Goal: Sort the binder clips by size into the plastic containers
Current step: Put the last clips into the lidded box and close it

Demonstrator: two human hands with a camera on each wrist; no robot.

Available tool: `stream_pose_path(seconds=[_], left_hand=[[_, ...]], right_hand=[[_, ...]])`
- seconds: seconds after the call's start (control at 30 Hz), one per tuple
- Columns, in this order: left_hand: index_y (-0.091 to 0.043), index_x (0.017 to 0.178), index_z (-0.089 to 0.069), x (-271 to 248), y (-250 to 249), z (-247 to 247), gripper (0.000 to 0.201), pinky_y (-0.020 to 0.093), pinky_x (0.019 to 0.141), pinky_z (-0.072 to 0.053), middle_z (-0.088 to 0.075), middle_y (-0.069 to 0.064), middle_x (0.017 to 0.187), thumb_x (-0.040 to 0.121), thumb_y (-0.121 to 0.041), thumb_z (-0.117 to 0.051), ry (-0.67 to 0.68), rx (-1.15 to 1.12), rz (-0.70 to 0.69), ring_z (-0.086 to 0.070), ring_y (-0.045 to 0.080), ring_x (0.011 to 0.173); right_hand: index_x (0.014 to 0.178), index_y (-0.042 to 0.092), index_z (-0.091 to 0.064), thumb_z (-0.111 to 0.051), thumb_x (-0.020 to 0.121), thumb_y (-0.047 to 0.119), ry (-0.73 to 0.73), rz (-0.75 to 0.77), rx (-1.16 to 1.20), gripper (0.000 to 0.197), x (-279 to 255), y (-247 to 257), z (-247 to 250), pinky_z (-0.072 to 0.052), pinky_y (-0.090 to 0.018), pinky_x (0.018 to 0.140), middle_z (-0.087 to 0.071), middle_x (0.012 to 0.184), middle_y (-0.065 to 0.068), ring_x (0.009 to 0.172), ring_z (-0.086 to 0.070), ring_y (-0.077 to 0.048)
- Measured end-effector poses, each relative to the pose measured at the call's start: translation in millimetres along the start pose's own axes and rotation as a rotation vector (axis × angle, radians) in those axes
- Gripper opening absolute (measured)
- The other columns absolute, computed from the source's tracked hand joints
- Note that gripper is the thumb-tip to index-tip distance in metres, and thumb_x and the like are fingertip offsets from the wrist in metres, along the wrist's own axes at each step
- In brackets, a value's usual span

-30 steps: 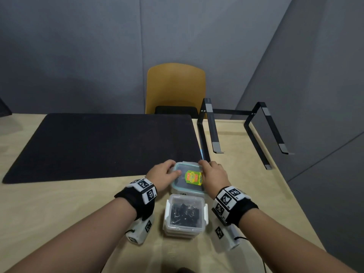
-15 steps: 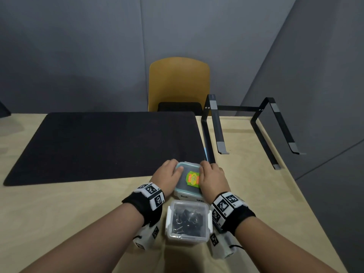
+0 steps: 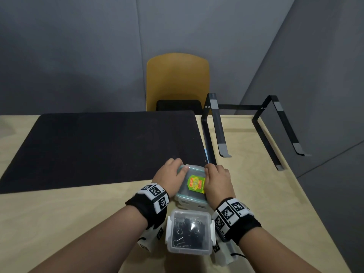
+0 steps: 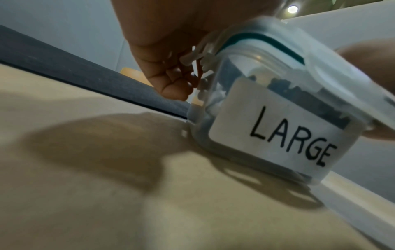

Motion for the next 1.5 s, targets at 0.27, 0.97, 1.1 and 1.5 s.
stream_pose_path(seconds=[0.27, 0.97, 1.1, 1.5], left_hand=[[-0.017, 0.089, -0.052, 1, 3, -2, 0.023, 0.034, 0.074, -0.044, -0.053, -0.002, 0.090, 0.094, -0.040, -0.048, -0.017, -0.107, -0.017, -0.055, 0.017, 0.084], [-0.025, 0.099, -0.053, 1, 19, -39, 0.023, 0.035, 0.079, -0.050, -0.060, -0.001, 0.090, 0.082, -0.030, -0.067, 0.165, -0.789, 0.099, -0.059, 0.012, 0.082], [-0.031, 0.110, -0.053, 2, 21, -41, 0.027, 0.035, 0.085, -0.051, -0.063, -0.002, 0.101, 0.088, -0.018, -0.063, 0.170, -0.771, 0.088, -0.062, 0.013, 0.091], [-0.029, 0.114, -0.052, -4, 15, -37, 0.024, 0.032, 0.081, -0.054, -0.062, 0.001, 0.105, 0.091, -0.025, -0.059, 0.164, -0.711, 0.091, -0.063, 0.013, 0.090]], right_hand=[[0.112, 0.017, -0.054, -0.029, 0.099, 0.037, 0.074, -0.036, -0.017, 0.034, 5, -6, -14, -0.039, -0.037, 0.092, -0.058, 0.110, -0.008, 0.105, -0.051, -0.029], [0.101, 0.013, -0.067, -0.036, 0.090, 0.035, -0.069, 0.357, -0.109, 0.039, 4, 37, 0, -0.052, -0.034, 0.070, -0.070, 0.086, 0.000, 0.077, -0.064, -0.022], [0.103, 0.017, -0.066, -0.031, 0.089, 0.039, -0.035, 0.338, -0.098, 0.044, 5, 31, -4, -0.048, -0.036, 0.074, -0.070, 0.091, 0.002, 0.082, -0.062, -0.022], [0.128, 0.014, -0.049, -0.055, 0.092, 0.023, -0.044, -0.016, 0.435, 0.038, 10, -14, -6, -0.044, -0.031, 0.096, -0.058, 0.115, -0.001, 0.108, -0.054, -0.014]])
Point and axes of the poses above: each hand's wrist, its own x-axis towards the middle knuckle, its own z-axis out of the back of the hand, y = z × x, the point moved 10 cm from there along x, towards the middle knuckle
